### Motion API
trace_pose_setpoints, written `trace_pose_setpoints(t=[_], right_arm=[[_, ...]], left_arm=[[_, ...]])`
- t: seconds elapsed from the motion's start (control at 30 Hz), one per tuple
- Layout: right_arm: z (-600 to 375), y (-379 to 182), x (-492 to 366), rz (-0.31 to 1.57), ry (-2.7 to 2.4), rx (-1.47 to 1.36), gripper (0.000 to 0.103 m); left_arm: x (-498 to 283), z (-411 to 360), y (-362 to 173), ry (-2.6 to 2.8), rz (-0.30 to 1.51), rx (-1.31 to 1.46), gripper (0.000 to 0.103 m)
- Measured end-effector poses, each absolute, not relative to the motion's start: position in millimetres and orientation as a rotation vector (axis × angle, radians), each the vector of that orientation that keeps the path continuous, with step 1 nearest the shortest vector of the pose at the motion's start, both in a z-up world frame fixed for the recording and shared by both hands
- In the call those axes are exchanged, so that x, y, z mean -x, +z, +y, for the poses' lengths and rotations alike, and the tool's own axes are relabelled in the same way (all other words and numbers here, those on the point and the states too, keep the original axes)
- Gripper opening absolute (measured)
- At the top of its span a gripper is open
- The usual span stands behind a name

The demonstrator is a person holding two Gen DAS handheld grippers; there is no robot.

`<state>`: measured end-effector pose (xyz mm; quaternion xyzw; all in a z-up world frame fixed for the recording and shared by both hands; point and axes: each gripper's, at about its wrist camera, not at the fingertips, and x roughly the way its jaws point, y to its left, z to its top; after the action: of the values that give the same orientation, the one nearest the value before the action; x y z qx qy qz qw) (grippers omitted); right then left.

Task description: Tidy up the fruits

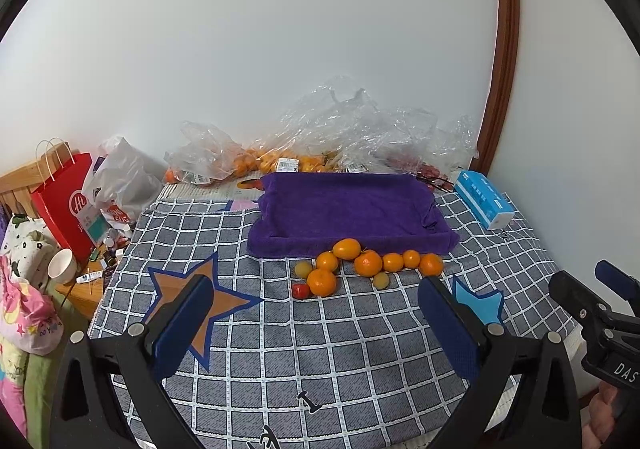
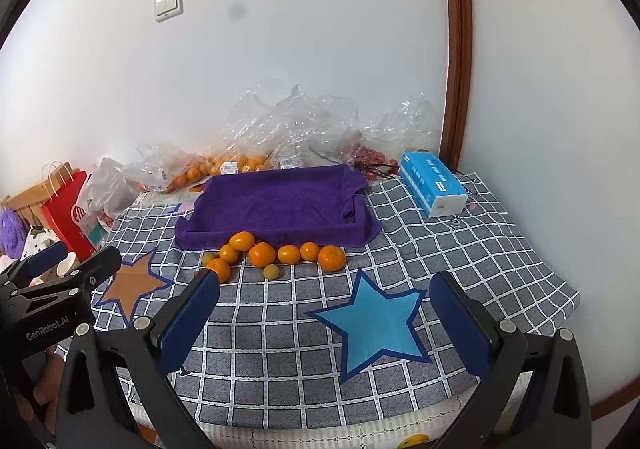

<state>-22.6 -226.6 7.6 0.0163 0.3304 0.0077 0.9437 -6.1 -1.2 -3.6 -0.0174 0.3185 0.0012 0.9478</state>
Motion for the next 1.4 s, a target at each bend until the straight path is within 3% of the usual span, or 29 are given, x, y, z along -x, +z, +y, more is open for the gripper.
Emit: trace_pose_setpoints(t=[1.4], right_arm=[[-217.5, 20.2, 20.9, 0.645, 0.006, -0.046, 0.103]], left_arm=[[12.0, 1.9, 7.0, -0.013, 0.611, 0.045, 0.103]])
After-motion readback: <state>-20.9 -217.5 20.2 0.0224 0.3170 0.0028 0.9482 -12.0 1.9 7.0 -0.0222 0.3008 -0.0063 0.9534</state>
